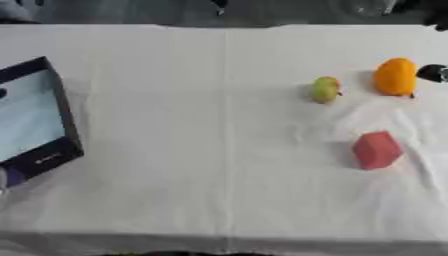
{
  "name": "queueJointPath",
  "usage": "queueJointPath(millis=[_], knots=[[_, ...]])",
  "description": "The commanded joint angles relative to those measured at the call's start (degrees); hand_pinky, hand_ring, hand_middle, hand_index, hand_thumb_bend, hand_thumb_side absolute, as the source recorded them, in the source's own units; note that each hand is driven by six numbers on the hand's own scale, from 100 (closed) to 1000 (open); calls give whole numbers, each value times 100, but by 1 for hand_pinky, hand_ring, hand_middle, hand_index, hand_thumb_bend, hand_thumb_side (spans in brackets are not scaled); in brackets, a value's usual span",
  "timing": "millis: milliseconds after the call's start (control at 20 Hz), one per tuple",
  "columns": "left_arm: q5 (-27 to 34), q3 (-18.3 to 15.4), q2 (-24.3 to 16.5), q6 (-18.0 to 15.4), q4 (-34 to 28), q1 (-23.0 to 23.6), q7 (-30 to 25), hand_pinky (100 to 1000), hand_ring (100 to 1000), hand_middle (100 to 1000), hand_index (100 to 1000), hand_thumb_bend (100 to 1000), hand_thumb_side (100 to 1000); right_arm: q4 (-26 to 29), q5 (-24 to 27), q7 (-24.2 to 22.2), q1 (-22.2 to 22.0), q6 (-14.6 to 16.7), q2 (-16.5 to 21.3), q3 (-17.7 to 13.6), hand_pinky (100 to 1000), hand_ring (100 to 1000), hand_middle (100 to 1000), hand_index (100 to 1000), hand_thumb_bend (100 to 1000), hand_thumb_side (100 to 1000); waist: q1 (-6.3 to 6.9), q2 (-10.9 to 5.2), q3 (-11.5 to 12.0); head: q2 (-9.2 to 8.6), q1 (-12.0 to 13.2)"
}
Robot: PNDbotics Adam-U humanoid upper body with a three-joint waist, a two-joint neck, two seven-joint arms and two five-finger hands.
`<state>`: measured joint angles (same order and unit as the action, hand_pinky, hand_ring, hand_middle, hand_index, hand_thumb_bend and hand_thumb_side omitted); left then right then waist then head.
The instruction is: Pick up the objects with one hand, pass them to the other hand, and then place them into the box on the other side of the table.
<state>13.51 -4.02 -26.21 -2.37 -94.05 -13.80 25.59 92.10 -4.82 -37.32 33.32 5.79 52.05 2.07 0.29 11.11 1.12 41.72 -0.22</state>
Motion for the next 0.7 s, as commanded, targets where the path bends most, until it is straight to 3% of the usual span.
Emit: queueJointPath(millis=[50,450,700], knots=[[-41,-29,-224,3,-54,-48,-14,817,812,798,841,304,675,-45,-106,-422,107,324,503,14,869,869,897,893,457,183,-66,-71,-9,16,-59],[-33,-24,-240,10,-60,-54,-11,817,813,799,842,302,676,115,-140,-1036,-55,766,751,220,871,859,877,819,445,205,-55,-75,-15,-5,-176],[-30,-24,-239,13,-57,-51,-17,817,814,799,842,300,676,126,-185,-1282,-179,856,717,395,868,857,879,859,462,239,-37,-81,-18,-7,-218]])
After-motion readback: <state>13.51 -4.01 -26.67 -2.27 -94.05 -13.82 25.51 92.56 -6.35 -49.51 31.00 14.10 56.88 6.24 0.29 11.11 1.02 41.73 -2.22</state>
